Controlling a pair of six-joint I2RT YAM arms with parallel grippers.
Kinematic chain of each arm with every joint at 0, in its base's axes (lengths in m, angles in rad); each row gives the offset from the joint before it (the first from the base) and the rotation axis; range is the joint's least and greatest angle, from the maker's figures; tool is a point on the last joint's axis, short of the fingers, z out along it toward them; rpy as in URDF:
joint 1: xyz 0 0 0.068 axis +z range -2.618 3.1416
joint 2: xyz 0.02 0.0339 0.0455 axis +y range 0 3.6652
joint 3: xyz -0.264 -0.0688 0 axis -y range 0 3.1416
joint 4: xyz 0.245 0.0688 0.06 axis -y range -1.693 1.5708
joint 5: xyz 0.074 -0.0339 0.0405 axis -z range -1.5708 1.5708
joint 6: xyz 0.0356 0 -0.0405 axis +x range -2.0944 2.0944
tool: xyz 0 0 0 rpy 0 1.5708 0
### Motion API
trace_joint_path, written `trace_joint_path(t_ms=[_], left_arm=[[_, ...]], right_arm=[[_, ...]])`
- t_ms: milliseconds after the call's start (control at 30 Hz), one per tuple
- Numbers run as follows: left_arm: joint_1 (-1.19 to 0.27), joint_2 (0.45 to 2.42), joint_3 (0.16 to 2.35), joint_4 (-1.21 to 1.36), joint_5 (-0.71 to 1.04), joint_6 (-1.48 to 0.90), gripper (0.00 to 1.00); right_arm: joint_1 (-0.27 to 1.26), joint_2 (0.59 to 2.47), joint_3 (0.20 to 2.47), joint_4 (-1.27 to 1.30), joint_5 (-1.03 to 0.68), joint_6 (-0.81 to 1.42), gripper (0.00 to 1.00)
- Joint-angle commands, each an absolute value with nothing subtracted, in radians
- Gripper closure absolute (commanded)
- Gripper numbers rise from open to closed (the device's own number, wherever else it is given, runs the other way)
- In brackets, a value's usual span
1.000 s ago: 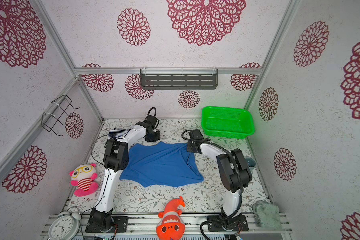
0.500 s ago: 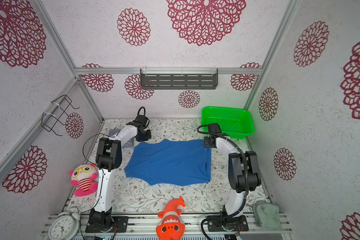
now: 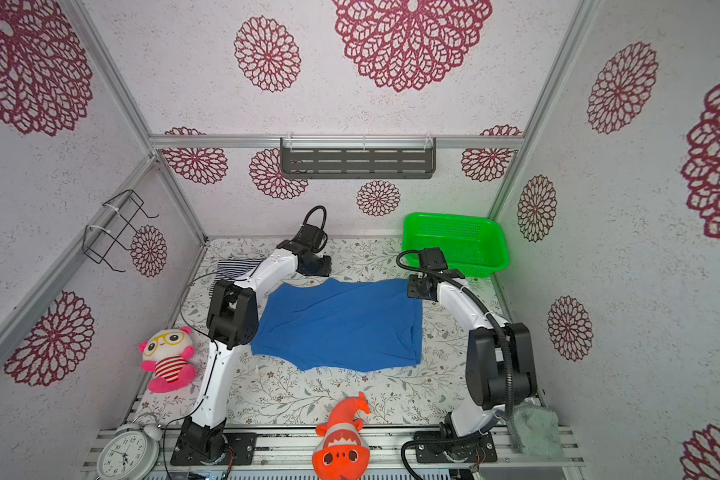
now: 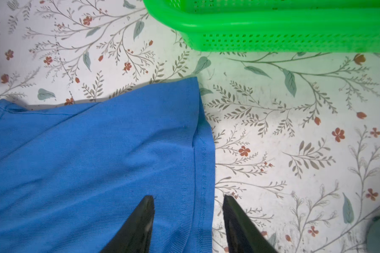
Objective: Fold and stack the tank tops
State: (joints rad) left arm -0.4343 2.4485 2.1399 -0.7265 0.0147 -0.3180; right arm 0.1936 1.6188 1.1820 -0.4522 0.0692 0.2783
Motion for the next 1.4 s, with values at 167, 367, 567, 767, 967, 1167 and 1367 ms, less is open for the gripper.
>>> trace_joint_path(t_ms=[167,367,567,767,967,1167,1367], left_arm=[[-0.424,2.627,2.252,-0.852,0.038,-0.322,0.74],[-0.385,2.626,2.231,-0.812,0.025,-0.387,1.00],[-0.309,2.612,2.231,-0.752,0.008,-0.403,1.00],[-0.251,2.677,2.355,-0.784,0.011,-0.400,1.00],[-0.185,2.787,2.566,-0.860,0.121,-0.400,0.79],[-0.175,2.574,2.328,-0.764,0.109,-0.315,0.37],[-0.194,2.147,1.900,-0.671,0.028,-0.359,0.35]], right_arm=[[0.209,1.580,1.105,-0.380,0.056,0.376,0.51],[0.265,1.676,1.109,-0.310,0.060,0.394,0.54],[0.313,1.832,1.170,-0.200,0.072,0.419,0.63],[0.334,2.050,1.350,-0.199,0.079,0.469,0.66],[0.329,2.243,1.603,-0.241,0.062,0.490,0.61],[0.326,2.169,1.645,-0.231,0.043,0.453,0.43],[0.321,1.920,1.495,-0.380,0.050,0.367,0.37]])
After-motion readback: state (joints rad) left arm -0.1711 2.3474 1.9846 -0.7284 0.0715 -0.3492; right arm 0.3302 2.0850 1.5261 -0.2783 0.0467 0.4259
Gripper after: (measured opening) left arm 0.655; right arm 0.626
